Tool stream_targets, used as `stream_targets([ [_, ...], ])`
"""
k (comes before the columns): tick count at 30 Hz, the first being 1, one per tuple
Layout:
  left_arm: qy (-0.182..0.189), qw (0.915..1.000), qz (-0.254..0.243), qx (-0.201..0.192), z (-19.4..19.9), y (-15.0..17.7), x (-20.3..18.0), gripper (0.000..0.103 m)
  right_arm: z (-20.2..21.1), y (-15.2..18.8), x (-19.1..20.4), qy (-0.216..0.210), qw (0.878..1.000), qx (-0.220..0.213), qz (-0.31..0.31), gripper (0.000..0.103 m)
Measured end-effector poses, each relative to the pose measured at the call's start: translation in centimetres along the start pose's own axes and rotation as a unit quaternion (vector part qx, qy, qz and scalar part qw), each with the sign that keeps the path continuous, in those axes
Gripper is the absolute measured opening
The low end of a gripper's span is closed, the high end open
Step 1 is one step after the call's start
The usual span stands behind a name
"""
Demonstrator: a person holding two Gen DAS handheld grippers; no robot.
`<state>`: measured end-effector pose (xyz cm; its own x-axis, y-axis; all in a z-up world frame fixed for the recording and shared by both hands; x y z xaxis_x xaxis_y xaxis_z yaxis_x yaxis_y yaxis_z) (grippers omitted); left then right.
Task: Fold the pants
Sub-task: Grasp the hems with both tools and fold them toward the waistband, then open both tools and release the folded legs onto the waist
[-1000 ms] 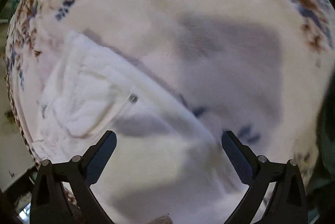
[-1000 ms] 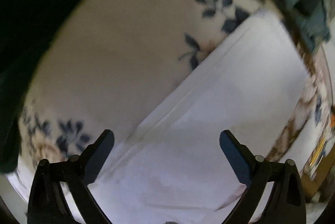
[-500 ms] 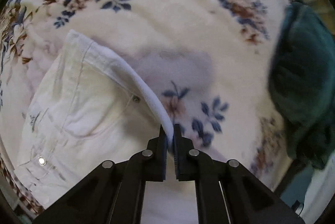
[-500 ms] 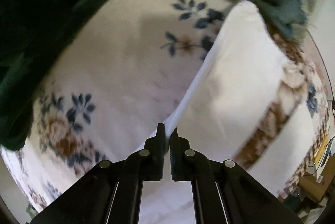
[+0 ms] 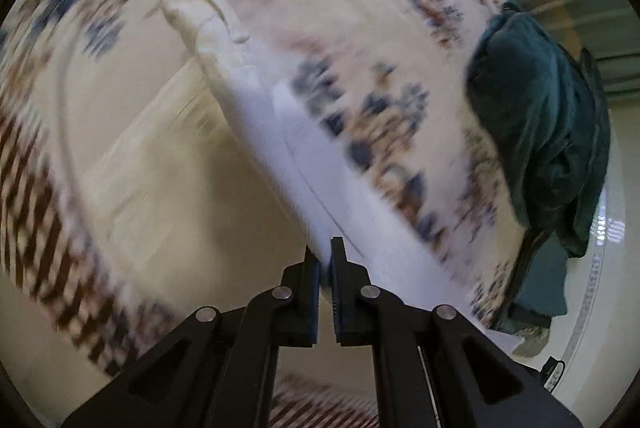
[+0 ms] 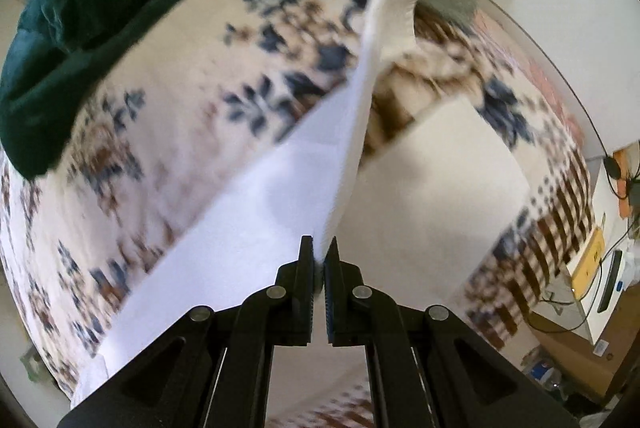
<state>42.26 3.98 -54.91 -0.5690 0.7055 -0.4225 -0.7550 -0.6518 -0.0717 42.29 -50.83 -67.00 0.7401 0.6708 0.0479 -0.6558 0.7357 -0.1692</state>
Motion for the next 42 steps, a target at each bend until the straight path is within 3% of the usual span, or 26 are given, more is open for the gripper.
stream_targets([
  [5, -0.032, 0.9987, 0.036, 0.017, -3.0, 4.6, 6.4, 0.003, -3.3, 4.1, -3.1, 0.019, 0.999, 0.027, 0.011, 0.004],
  [8, -0.047, 0.9977, 0.045, 0.019, -4.9, 6.3, 8.9, 0.003, -4.6, 5.4, -4.0, 0.026, 0.999, 0.020, 0.018, 0.004],
  [14, -0.041, 0.9985, 0.034, 0.010, -5.5, 8.1, 10.3, 0.004, -6.0, 6.9, -5.2, 0.018, 0.999, 0.022, 0.042, 0.004],
  [15, -0.041, 0.9987, 0.028, 0.007, -5.4, 8.2, 10.2, 0.005, -6.3, 7.1, -5.3, 0.014, 0.999, 0.031, 0.042, 0.007],
  [17, -0.039, 0.9990, 0.024, 0.005, -5.1, 8.0, 10.2, 0.008, -6.9, 7.7, -6.2, -0.014, 0.998, 0.059, 0.022, 0.023],
  [19, -0.050, 0.9984, 0.023, 0.009, -4.7, 8.0, 10.4, 0.009, -6.5, 7.7, -8.2, -0.046, 0.997, 0.060, -0.021, 0.051],
  [22, -0.075, 0.9971, 0.009, -0.004, -3.1, 8.2, 10.3, 0.009, -4.7, 6.6, -11.9, -0.085, 0.992, 0.023, -0.093, 0.052],
  [23, -0.074, 0.9971, 0.002, -0.015, -2.4, 8.1, 9.9, 0.013, -4.1, 5.9, -13.5, -0.097, 0.988, 0.006, -0.118, 0.052],
  [25, -0.075, 0.9962, -0.017, -0.041, -1.2, 8.1, 8.5, 0.031, -3.7, 5.1, -15.4, -0.107, 0.983, -0.011, -0.152, 0.052],
  [27, -0.067, 0.9954, -0.031, -0.061, -0.7, 8.2, 6.7, 0.065, -4.0, 3.5, -17.2, -0.125, 0.974, -0.015, -0.190, 0.052],
  [28, -0.061, 0.9954, -0.035, -0.064, -0.7, 8.2, 5.8, 0.070, -4.3, 2.8, -17.8, -0.126, 0.971, -0.019, -0.205, 0.052],
  [31, -0.047, 0.9948, -0.068, -0.059, -2.9, 9.1, 2.0, 0.070, -5.8, 0.8, -19.3, -0.144, 0.955, -0.044, -0.256, 0.052],
  [32, -0.044, 0.9945, -0.078, -0.055, -3.7, 9.4, 1.0, 0.070, -6.3, 0.4, -18.8, -0.153, 0.951, -0.047, -0.266, 0.052],
  [33, -0.046, 0.9936, -0.090, -0.051, -4.5, 9.7, 0.2, 0.070, -7.0, 0.0, -18.6, -0.162, 0.947, -0.046, -0.275, 0.041],
  [34, -0.047, 0.9927, -0.100, -0.048, -5.4, 10.0, -0.6, 0.070, -7.5, -0.4, -18.1, -0.168, 0.944, -0.045, -0.282, 0.010],
  [35, -0.047, 0.9911, -0.116, -0.045, -6.5, 10.5, -1.6, 0.070, -7.7, -0.6, -18.0, -0.162, 0.946, -0.043, -0.276, 0.004],
  [37, -0.061, 0.9867, -0.146, -0.037, -8.0, 11.2, -2.8, 0.070, -6.9, -1.0, -17.8, -0.144, 0.955, -0.060, -0.254, 0.004],
  [42, -0.066, 0.9783, -0.196, -0.017, -10.5, 13.1, -5.5, 0.070, -2.8, 0.3, -19.2, -0.132, 0.959, -0.090, -0.234, 0.004],
])
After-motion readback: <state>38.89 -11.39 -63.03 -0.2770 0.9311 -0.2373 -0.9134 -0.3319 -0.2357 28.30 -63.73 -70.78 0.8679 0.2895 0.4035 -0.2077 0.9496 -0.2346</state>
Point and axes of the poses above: each gripper's, at about its wrist camera, not at the fingertips, and z roughly against the way its jaws point, x to its left, y to its underside, the point moved 9 cm from there along -z, roughly the way its jaws point, and after that the axes turned 5 degrees about -x, right-handed, at the moved point
